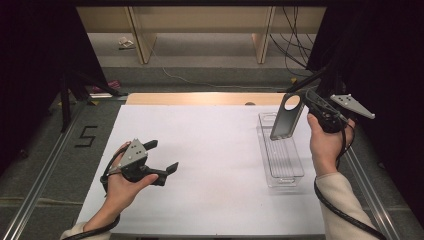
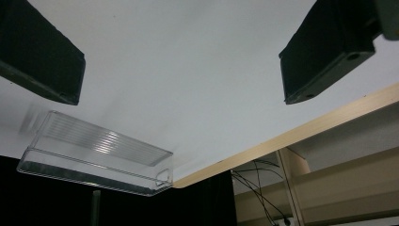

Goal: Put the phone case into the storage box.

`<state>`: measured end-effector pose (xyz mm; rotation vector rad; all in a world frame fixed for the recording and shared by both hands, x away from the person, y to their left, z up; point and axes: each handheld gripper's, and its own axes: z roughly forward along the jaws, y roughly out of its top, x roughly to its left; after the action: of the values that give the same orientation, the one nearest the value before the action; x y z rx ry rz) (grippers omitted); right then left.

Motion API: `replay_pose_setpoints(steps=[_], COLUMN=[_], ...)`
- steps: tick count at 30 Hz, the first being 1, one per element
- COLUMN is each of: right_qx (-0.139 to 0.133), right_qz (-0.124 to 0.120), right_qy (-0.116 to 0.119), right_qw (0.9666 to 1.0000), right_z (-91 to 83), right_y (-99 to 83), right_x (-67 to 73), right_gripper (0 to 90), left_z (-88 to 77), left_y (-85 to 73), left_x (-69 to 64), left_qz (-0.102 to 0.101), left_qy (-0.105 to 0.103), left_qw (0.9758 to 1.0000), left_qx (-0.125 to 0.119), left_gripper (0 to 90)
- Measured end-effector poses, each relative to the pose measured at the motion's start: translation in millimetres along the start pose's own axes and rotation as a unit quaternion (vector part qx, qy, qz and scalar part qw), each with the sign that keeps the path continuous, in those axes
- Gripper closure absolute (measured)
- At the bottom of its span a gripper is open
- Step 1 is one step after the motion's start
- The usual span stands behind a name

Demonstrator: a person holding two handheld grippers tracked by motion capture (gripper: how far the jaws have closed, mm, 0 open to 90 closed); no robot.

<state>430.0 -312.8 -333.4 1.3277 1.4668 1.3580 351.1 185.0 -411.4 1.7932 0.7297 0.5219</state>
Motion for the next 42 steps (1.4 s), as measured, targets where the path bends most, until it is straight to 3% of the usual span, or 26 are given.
replay_pose_setpoints(steps=[42], right_qx=[0.003], right_qz=[-0.003], right_qy=[-0.004], right_qw=[1.0], right_z=[15.6], right_y=[-0.3], right_x=[-1.7], right_gripper=[89.1], left_z=[0.6], left_y=[-0.5], left_x=[0.3], left_qz=[-0.002], left_qy=[0.0], left_qw=[1.0], left_qx=[0.0], left_gripper=[0.0])
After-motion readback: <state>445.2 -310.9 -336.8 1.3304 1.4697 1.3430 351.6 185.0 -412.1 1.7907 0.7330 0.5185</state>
